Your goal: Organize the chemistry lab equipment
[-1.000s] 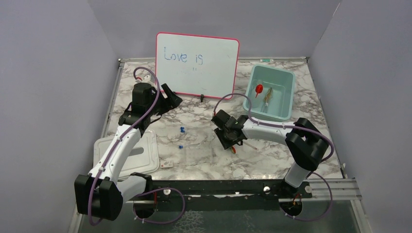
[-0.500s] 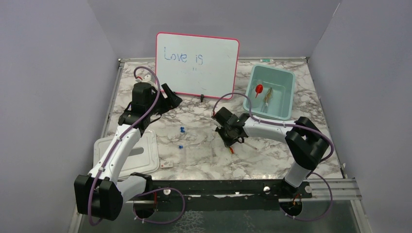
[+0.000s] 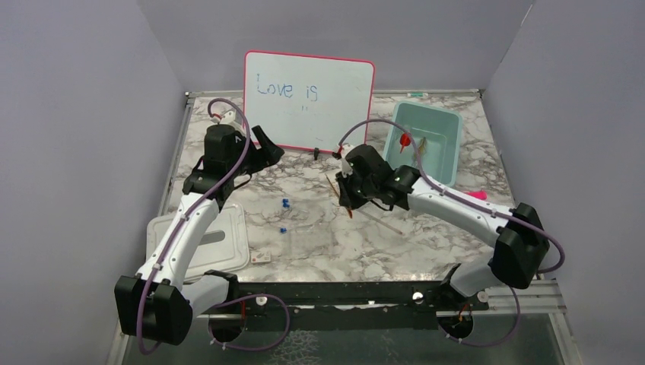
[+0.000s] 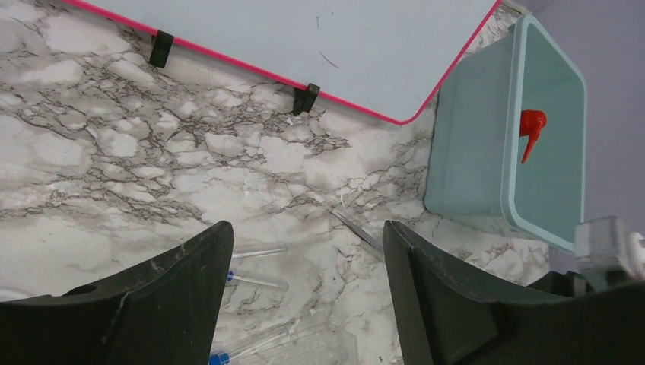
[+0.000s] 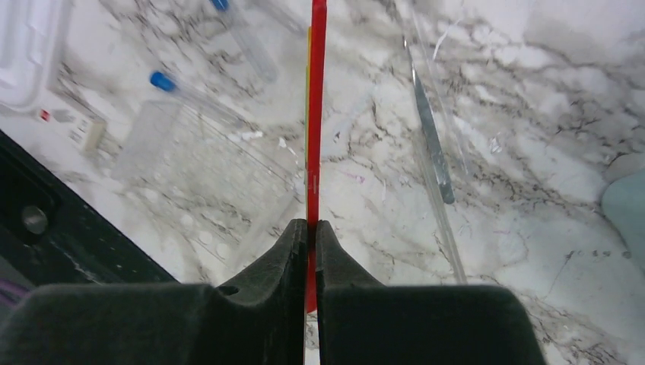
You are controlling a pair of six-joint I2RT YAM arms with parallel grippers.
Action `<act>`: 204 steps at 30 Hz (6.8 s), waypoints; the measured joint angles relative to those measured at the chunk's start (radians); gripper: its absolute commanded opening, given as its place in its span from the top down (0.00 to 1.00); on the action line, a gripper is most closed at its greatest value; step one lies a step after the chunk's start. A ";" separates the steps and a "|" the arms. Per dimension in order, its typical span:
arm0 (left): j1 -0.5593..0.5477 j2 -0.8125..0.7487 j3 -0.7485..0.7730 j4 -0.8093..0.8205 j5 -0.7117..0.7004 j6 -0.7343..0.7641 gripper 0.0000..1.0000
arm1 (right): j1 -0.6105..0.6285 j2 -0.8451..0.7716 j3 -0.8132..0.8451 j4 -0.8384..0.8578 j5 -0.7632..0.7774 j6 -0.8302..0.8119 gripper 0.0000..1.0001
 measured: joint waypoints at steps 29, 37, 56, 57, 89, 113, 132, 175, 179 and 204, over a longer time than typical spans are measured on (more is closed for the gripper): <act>-0.046 0.031 0.037 0.116 0.230 0.094 0.24 | -0.763 -0.125 0.243 -0.097 0.147 0.099 0.87; -0.046 0.039 0.040 0.121 0.230 0.094 0.24 | -0.767 -0.047 0.133 -0.102 0.124 0.121 0.84; -0.048 0.109 0.042 0.084 0.034 -0.008 0.26 | -0.383 -0.184 0.161 -0.090 0.082 0.055 0.46; -0.048 0.115 0.042 0.078 0.020 -0.018 0.26 | -0.333 -0.180 0.161 -0.090 0.095 0.046 0.45; -0.048 0.134 0.042 0.060 -0.060 -0.050 0.26 | -0.074 0.233 -0.032 -0.178 0.177 -0.188 0.59; -0.048 0.133 0.042 0.042 -0.060 -0.050 0.26 | -0.117 0.250 -0.036 -0.177 0.003 -0.206 0.66; -0.048 0.125 0.042 0.032 -0.071 -0.050 0.26 | -0.124 0.245 -0.022 -0.162 -0.087 -0.260 0.96; -0.048 0.087 0.042 0.068 -0.096 -0.066 0.26 | -0.698 -0.122 0.264 -0.089 0.302 0.061 0.94; -0.048 0.098 0.042 0.069 -0.089 -0.068 0.26 | -0.724 -0.060 0.192 -0.082 0.257 0.070 0.94; -0.048 0.150 0.095 0.058 -0.080 -0.042 0.26 | -0.734 0.267 0.265 -0.111 0.212 0.117 0.68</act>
